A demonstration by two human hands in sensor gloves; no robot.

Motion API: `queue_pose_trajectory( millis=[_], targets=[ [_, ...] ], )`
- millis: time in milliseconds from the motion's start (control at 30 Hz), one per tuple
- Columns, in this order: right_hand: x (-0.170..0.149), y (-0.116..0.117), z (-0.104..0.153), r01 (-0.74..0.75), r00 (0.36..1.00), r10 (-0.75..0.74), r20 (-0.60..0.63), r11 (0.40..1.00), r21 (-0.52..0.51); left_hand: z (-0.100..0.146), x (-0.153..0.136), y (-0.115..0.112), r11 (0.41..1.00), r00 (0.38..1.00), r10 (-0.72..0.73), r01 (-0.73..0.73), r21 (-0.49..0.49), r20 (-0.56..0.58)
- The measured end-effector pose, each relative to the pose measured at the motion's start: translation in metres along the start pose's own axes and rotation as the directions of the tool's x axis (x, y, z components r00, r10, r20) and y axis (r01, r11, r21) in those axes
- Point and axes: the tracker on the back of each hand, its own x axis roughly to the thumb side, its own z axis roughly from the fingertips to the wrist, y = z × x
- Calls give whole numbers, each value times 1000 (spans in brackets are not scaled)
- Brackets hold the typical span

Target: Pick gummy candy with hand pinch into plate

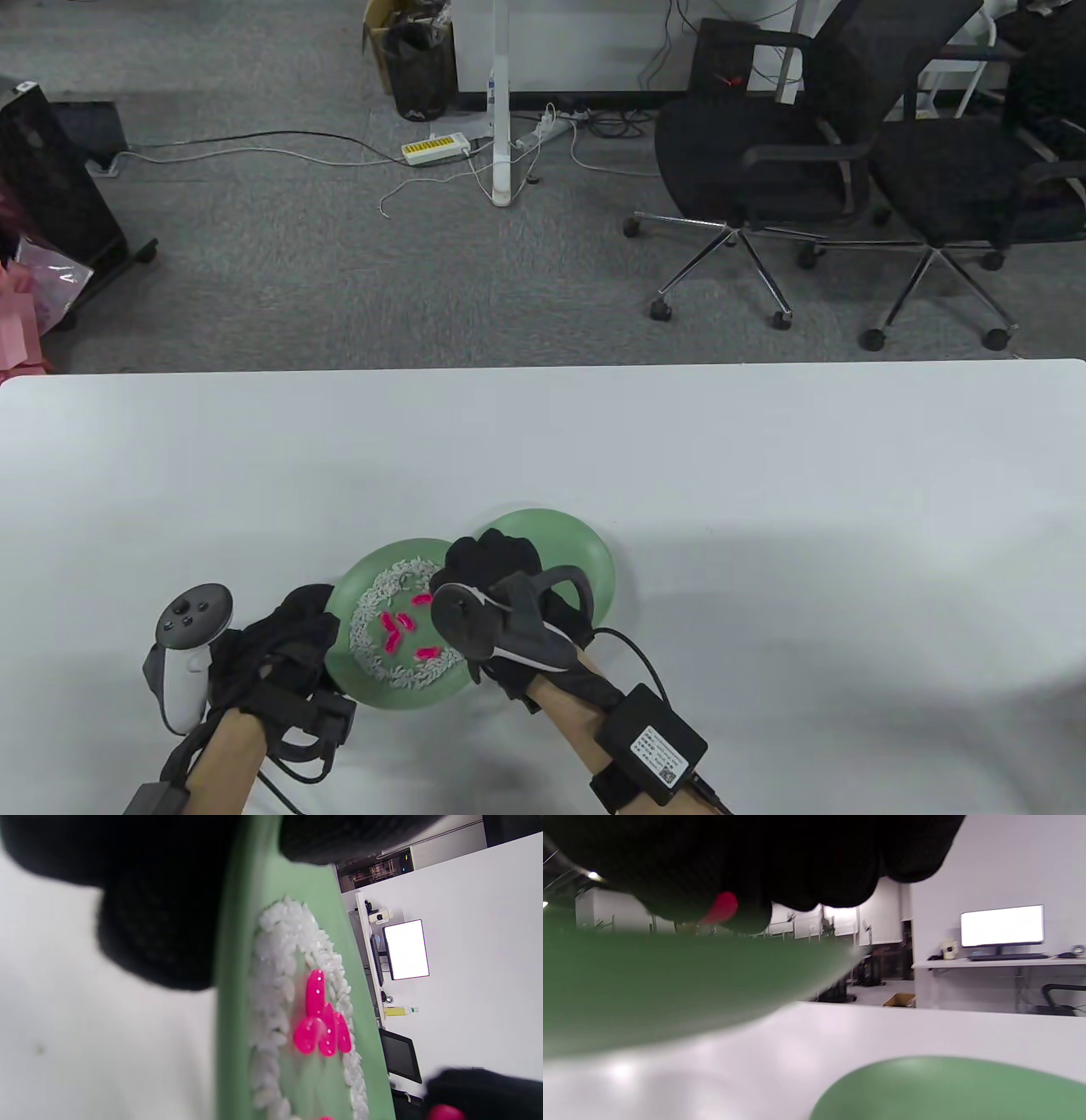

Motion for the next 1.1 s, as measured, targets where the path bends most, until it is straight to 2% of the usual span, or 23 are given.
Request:
queue_pose_trajectory(
  millis=[100, 167, 267, 400, 600, 767, 867, 1000, 1100],
  targets=[
    [-29, -2, -4, -3, 995, 1, -104, 1000, -19, -4, -4, 6, 999, 1000, -28, 28, 26, -4],
    [-49, 5, -4, -20, 985, 23, -173, 1000, 17, -6, -7, 9, 999, 1000, -27, 27, 40, -11],
    [-73, 31, -2, -59, 968, 90, -234, 989, 136, -9, -10, 13, 999, 1000, -18, 18, 51, -15],
    [-82, 64, 3, -140, 954, 201, -222, 955, 261, -11, -12, 15, 998, 1000, -17, 18, 53, -12],
    [-74, 85, 6, -243, 941, 306, -142, 907, 345, -12, -15, 16, 999, 1000, -19, 20, 50, -18],
    [-73, 82, 6, -274, 932, 331, -144, 909, 314, -13, -15, 16, 999, 1000, -23, 24, 48, -16],
    [-68, 67, 3, -259, 937, 304, -170, 935, 243, -14, -16, 16, 999, 1000, -22, 23, 45, -15],
    [-39, 35, 0, -127, 975, 142, -170, 987, 99, -14, -16, 15, 999, 1000, -21, 21, 45, -14],
    [-5, 22, 0, -1, 994, 10, -113, 997, 79, -14, -16, 14, 999, 1000, -25, 26, 48, -14]
  ],
)
